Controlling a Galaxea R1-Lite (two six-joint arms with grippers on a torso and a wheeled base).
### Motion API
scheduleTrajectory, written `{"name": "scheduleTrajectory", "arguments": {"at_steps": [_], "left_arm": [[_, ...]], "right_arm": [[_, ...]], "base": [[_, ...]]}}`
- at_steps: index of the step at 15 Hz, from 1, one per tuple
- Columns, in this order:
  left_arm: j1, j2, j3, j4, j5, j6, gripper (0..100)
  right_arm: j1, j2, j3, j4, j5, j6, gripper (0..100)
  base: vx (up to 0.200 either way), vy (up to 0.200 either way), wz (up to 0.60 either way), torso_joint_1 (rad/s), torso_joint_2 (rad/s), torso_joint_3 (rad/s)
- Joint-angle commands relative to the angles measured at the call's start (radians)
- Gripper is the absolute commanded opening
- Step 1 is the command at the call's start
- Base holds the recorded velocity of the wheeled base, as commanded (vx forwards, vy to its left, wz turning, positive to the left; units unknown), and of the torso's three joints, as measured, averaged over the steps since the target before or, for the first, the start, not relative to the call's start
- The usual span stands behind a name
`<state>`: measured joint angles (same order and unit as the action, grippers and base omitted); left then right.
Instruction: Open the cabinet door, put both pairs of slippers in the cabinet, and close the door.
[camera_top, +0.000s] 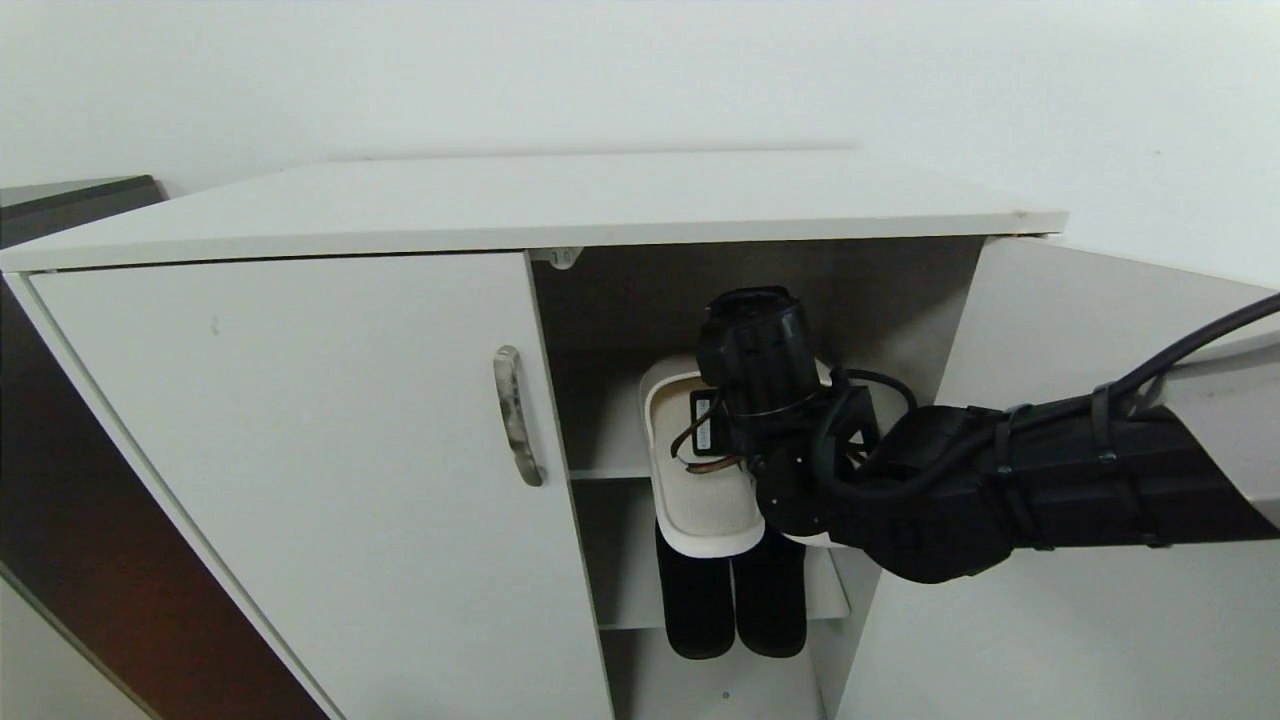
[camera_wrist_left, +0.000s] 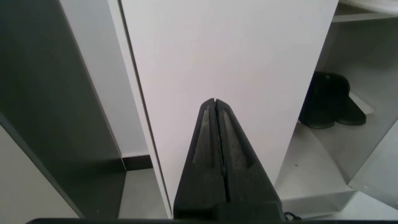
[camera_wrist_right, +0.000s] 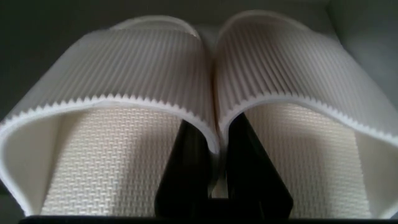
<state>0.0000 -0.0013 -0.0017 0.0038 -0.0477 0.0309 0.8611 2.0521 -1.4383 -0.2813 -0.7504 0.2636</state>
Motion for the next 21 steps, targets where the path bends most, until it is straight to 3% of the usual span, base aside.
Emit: {"name": "scheduleTrajectory", "arguments": {"at_steps": [1, 11, 21], "left_arm": [[0.000, 0.001, 0.000, 0.001, 0.000, 0.000, 0], [0.000, 0.001, 0.000, 0.001, 0.000, 0.000, 0], [0.000, 0.001, 0.000, -0.001, 0.000, 0.000, 0]], "right_arm": [[-0.010, 0.039, -0.039, -0.001, 0.000, 0.000, 0], [-0.065, 0.149, -0.240, 0.057, 0.003, -0.009, 0], [-0.079, 0.177, -0.264, 0.076, 0.003, -0.014, 0]], "base": [[0.000, 0.000, 0.00, 0.000, 0.00, 0.000], [0.000, 0.000, 0.00, 0.000, 0.00, 0.000], [0.000, 0.000, 0.00, 0.000, 0.00, 0.000]]}}
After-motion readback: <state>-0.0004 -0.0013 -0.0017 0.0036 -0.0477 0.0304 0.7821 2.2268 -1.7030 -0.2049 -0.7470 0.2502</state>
